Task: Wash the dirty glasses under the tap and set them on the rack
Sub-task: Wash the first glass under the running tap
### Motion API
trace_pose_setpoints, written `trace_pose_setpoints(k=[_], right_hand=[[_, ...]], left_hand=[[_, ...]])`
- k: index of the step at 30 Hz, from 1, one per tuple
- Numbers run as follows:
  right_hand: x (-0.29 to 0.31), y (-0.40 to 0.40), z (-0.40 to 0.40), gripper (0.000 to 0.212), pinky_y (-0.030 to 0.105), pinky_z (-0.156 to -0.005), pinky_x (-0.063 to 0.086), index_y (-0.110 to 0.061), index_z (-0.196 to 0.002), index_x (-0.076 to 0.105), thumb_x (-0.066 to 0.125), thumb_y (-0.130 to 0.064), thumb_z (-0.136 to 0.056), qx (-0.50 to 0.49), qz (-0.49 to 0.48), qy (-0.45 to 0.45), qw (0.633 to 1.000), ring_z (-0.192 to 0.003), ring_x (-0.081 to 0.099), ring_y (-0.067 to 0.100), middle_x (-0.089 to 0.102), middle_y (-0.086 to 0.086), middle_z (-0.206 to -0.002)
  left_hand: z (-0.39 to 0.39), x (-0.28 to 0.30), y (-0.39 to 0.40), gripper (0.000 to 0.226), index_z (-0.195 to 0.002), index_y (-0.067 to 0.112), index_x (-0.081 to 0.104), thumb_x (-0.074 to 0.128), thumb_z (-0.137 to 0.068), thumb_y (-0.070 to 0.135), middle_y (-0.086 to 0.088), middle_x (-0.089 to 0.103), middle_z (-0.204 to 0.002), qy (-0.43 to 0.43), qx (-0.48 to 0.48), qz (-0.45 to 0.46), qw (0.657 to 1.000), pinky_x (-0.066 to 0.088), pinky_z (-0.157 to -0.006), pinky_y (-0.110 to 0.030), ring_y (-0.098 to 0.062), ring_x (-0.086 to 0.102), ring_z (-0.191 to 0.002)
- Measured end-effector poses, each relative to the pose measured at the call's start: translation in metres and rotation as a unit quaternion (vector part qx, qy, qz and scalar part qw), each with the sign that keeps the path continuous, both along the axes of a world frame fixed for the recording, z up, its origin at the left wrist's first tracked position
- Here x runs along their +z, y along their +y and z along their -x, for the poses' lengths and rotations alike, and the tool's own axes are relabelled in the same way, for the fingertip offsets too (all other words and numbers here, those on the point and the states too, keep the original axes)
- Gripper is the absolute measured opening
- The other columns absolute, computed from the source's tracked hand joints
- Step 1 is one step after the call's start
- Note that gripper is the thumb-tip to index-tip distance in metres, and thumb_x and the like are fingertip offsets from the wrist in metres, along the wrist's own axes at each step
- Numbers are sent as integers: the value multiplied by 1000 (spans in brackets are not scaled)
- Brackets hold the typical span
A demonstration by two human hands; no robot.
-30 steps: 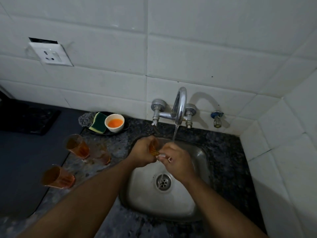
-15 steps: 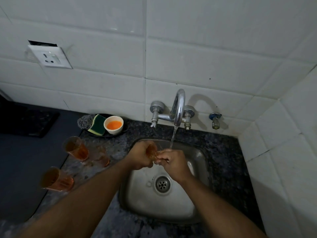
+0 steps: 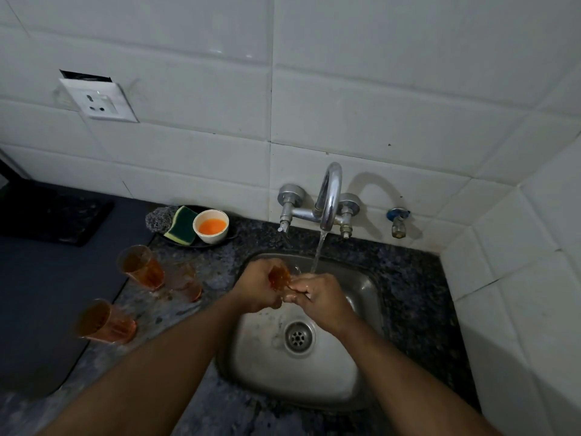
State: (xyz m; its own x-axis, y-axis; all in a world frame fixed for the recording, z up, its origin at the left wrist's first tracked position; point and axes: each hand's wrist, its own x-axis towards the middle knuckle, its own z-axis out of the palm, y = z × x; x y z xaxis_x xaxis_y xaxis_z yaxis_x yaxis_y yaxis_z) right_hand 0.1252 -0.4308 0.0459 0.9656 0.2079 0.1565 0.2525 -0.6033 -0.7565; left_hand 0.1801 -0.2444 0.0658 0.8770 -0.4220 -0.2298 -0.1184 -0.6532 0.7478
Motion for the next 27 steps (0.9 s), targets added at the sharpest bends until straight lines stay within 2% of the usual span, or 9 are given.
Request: trace_pose_setpoints(k=[2, 7, 9, 12, 15, 17, 21, 25, 27], right_hand=[[2, -5, -2, 5, 29, -75, 57, -14, -87, 83, 84, -17, -84, 40, 30, 3, 999, -76, 70, 8, 77, -3, -84], [7, 7, -5, 3, 24, -73, 55, -15, -83, 82, 84, -13, -83, -5, 7, -6, 1000, -75, 69, 7, 76, -5, -80], [6, 0, -6, 10, 21, -69, 50, -14, -78, 78, 82, -18, -86, 41, 56, -12, 997, -69, 64, 6, 71, -6, -75], [7, -8, -8, 8, 14, -71, 47, -12, -80, 79, 83, -16, -85, 80, 92, -5, 993, -72, 65, 4, 73, -5, -79], [10, -1, -10, 8, 14, -77, 52, -14, -90, 84, 83, -9, -84, 15, 39, 4, 999, -80, 70, 1, 79, -5, -88], [12, -1, -11, 8, 18, -78, 55, -16, -93, 84, 83, -12, -86, 25, 42, 10, 999, -81, 70, 1, 79, -6, -89], [12, -14, -11, 2, 31, -78, 57, -15, -86, 81, 83, -14, -86, 105, 124, 39, 986, -77, 67, 6, 75, -4, -84], [9, -5, -12, 6, 30, -78, 59, -18, -89, 83, 82, -13, -86, 25, 56, 47, 997, -78, 70, 4, 78, -8, -85], [7, -7, -12, 4, 33, -80, 59, -18, -90, 83, 81, -15, -88, 51, 67, 56, 995, -80, 71, 6, 78, -7, -87]], left_hand=[[-4, 3, 6, 52, -110, 13, 69, 88, -64, -2, 0, 72, -99, 77, -51, -16, 996, 57, -67, -22, -15, 69, -88], [10, -7, -5, 45, -102, 20, 67, 84, -61, 25, 7, 69, -94, -83, 75, 3, 994, 55, -74, -32, -12, 65, -86], [6, -4, -1, 44, -101, 17, 68, 81, -60, 17, 5, 70, -93, -42, 37, -2, 998, 54, -71, -31, -11, 65, -85], [-1, -2, 4, 64, -118, 19, 67, 86, -62, -6, 6, 68, -104, 76, -27, -20, 997, 54, -73, -21, -10, 63, -94], [9, -4, -8, 54, -107, 22, 69, 91, -61, 5, 10, 67, -95, -35, 62, 32, 997, 46, -68, -12, -9, 64, -87], [13, -7, -12, 45, -102, 23, 69, 90, -63, 10, 12, 67, -89, -65, 86, 44, 993, 46, -67, -16, -4, 63, -81], [3, -8, -3, 57, -104, 25, 67, 90, -60, -5, 8, 70, -96, 93, -15, -14, 995, 50, -65, -18, -9, 67, -89], [13, -12, -17, 42, -94, 21, 68, 92, -62, 6, 9, 67, -85, -40, 90, 20, 995, 49, -64, -21, -13, 65, -80], [15, -12, -17, 39, -93, 23, 67, 90, -67, 6, 10, 67, -86, -47, 91, 26, 994, 50, -70, -22, -15, 68, -84]])
